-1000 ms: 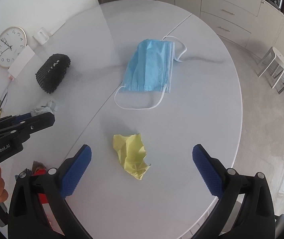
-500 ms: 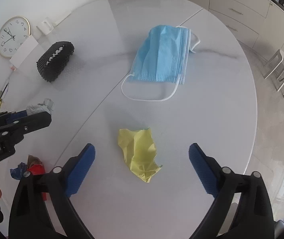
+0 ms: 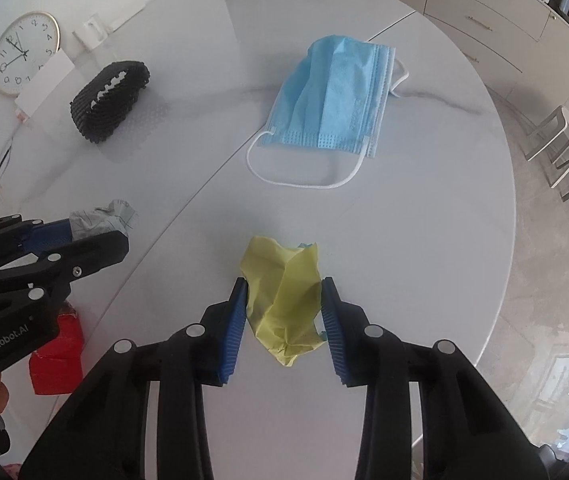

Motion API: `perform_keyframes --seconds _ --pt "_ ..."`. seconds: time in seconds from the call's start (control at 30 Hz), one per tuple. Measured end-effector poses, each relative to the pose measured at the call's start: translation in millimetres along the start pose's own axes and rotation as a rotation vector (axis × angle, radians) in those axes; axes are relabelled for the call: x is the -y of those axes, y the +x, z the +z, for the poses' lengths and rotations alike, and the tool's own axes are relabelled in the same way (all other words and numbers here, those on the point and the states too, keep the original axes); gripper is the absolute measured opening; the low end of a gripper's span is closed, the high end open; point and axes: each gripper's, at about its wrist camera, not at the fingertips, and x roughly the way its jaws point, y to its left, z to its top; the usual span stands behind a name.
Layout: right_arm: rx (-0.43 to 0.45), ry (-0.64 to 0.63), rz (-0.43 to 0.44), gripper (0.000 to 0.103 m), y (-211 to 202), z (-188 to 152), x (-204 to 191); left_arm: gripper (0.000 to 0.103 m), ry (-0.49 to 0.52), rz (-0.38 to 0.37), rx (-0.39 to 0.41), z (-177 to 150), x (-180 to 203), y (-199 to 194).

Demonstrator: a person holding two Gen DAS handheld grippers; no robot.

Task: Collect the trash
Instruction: 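Grasp the yellow crumpled paper with the right tool, then carry both papers to the pink bin and open the left tool over it, then open the right tool to drop the yellow paper into the bin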

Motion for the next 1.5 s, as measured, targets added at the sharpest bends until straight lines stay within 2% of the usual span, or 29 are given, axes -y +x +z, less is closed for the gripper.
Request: perform_keyframes --seconds 0.23,0.43,0.6,0.73,0.83,1.03,1.2,1.3,1.37,1.5 --pt "0.086 0.003 -0.025 0.038 -70 -27 24 0.030 0.095 -0.028 0.035 -12 55 -28" --pt "0.106 -0.001 -0.025 0.038 -116 -77 61 0.030 0.165 -0.060 0.040 -44 124 -46" --pt "0.080 0.025 -0.019 0.038 -132 -131 96 0.030 0.265 -0.075 -0.006 -86 185 -44" --pt "0.041 0.068 -0.002 0.039 -132 -169 125 0.030 0.278 -0.115 -0.078 -119 225 -27" --pt "0.016 0.079 0.002 0.039 -132 -192 142 0.030 0.288 -0.106 -0.129 -139 247 -8" --pt "-0.009 0.079 0.016 0.039 -130 -223 162 0.030 0.299 -0.080 -0.214 -168 274 27" --pt "-0.020 0.074 0.026 0.040 -129 -236 172 0.035 0.298 -0.059 -0.267 -177 282 50" --pt "-0.025 0.071 0.032 0.040 -127 -239 173 0.046 0.278 -0.063 -0.266 -178 283 50" --pt "-0.026 0.072 0.036 0.040 -126 -240 175 0.057 0.273 -0.064 -0.251 -178 283 45" --pt "-0.027 0.076 0.044 0.040 -124 -240 178 0.060 0.276 -0.054 -0.236 -177 285 40"
